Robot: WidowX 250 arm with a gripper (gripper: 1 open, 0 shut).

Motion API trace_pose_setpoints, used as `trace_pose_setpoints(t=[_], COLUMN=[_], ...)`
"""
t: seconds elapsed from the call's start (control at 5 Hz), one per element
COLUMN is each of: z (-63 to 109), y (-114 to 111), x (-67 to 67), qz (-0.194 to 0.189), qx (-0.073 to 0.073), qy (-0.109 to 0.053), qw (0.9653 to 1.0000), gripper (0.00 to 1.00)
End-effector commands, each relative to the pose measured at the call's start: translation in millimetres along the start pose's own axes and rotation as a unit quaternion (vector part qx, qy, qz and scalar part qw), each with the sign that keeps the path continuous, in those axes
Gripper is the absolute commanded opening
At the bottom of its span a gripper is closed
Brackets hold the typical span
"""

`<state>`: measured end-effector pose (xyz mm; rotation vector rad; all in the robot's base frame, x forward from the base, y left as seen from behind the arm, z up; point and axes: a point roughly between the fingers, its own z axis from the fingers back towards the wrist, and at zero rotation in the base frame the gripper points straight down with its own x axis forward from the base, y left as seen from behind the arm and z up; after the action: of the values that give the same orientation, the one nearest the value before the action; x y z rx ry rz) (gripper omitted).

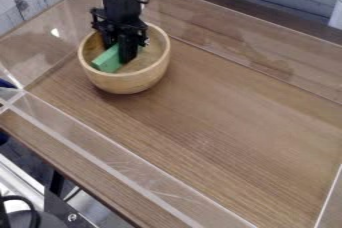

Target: Put the green block in the brown bowl

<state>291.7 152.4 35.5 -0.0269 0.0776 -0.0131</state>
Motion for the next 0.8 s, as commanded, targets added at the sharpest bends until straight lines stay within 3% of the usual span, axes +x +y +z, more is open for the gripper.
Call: trace_pose_setpoints(t=[0.0,0.6], z=[8.2,0.1], y=[3.8,1.9], x=[9.3,9.7], qz=[0.001,0.006], qx=[0.013,0.01], qy=[-0.017,-0.006], qw=[0.9998,0.9999], gripper=[0.0,0.0])
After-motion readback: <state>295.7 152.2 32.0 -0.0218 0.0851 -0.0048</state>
